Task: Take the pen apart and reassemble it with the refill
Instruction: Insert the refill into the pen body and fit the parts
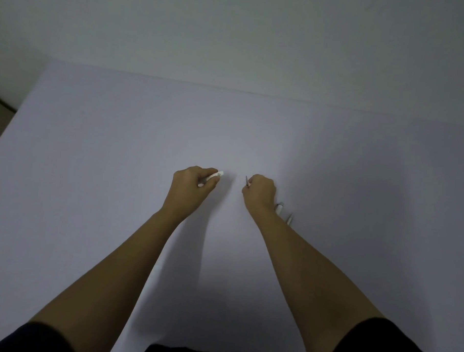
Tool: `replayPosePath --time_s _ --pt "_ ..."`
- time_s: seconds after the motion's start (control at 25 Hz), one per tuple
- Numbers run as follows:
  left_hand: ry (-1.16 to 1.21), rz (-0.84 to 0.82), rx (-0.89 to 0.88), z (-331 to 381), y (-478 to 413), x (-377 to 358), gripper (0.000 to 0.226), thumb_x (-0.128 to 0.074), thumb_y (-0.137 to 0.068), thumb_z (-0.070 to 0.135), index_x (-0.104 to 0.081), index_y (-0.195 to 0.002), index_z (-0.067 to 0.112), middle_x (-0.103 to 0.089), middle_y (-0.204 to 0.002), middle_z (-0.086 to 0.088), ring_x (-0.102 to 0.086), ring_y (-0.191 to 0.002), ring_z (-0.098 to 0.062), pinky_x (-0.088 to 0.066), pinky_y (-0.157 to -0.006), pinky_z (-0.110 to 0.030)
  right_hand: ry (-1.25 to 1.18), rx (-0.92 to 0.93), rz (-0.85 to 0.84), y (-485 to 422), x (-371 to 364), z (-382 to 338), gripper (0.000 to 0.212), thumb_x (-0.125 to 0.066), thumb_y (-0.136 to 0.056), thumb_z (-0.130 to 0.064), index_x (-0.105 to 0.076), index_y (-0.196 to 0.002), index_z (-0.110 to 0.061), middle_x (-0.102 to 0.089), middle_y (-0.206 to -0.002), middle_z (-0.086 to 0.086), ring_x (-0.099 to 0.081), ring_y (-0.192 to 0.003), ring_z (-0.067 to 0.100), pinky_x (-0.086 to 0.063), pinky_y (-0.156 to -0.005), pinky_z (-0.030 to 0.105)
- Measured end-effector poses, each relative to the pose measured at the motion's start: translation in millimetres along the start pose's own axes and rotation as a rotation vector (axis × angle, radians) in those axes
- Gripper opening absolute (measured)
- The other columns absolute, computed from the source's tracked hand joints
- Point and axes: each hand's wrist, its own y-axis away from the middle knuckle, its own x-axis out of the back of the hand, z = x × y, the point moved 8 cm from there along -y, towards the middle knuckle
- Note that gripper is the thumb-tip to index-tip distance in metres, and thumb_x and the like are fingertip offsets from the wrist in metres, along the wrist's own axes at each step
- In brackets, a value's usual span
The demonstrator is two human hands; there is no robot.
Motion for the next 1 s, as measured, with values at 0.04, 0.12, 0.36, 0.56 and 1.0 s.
replayPosePath --time_s 0.04,0.12,0.36,0.56,1.0 --pt "-0.021 0.0 -0.003 -1 0 1 0.021 -0.058 -0.088 0.025 -0.068 -0.104 0.017 -0.072 -0.09 -0.008 -0.063 -0.081 -0.018 -0.046 -0.07 -0.019 -0.051 -0.01 -0.008 0 -1 -3 0.019 -0.053 -0.089 -0.006 -0.066 -0.096 0.005 -0.07 -0.098 0.022 -0.065 -0.092 0.032 -0.051 -0.076 0.036" --pt "-0.054 -0.004 -0.011 -2 -1 2 0.019 -0.057 -0.086 0.019 -0.069 -0.101 0.017 -0.07 -0.082 -0.007 -0.059 -0.072 -0.016 -0.039 -0.061 -0.013 -0.237 -0.056 0.0 1 3 -3 0.019 -0.056 -0.087 -0.009 -0.068 -0.094 0.003 -0.072 -0.095 0.02 -0.066 -0.088 0.03 -0.049 -0.071 0.03" --pt "0.007 -0.041 -0.033 5 0 -2 0.016 -0.058 -0.085 0.016 -0.068 -0.097 0.018 -0.062 -0.079 0.006 -0.053 -0.067 -0.002 -0.036 -0.059 0.0 -1.142 -0.344 0.139 7 37 37 0.017 -0.065 -0.083 -0.01 -0.067 -0.09 0.006 -0.066 -0.073 0.008 -0.065 -0.07 0.016 -0.056 -0.07 0.027" --pt "-0.038 -0.075 -0.105 20 0 -11 0.019 -0.058 -0.087 0.019 -0.068 -0.103 0.019 -0.064 -0.081 0.005 -0.054 -0.069 -0.007 -0.035 -0.059 -0.004 -1.526 -0.251 0.174 34 57 49 0.001 -0.063 -0.085 -0.004 -0.063 -0.084 -0.005 -0.065 -0.079 0.005 -0.067 -0.063 0.003 -0.052 -0.06 0.01" --pt "-0.047 -0.133 -0.212 53 9 -15 0.02 -0.056 -0.088 0.016 -0.068 -0.103 0.021 -0.059 -0.074 0.005 -0.051 -0.066 -0.003 -0.033 -0.062 -0.001 -1.493 -0.094 0.183 60 79 43 0.008 -0.061 -0.086 -0.006 -0.064 -0.082 -0.013 -0.068 -0.077 0.001 -0.068 -0.068 0.002 -0.052 -0.064 0.011"
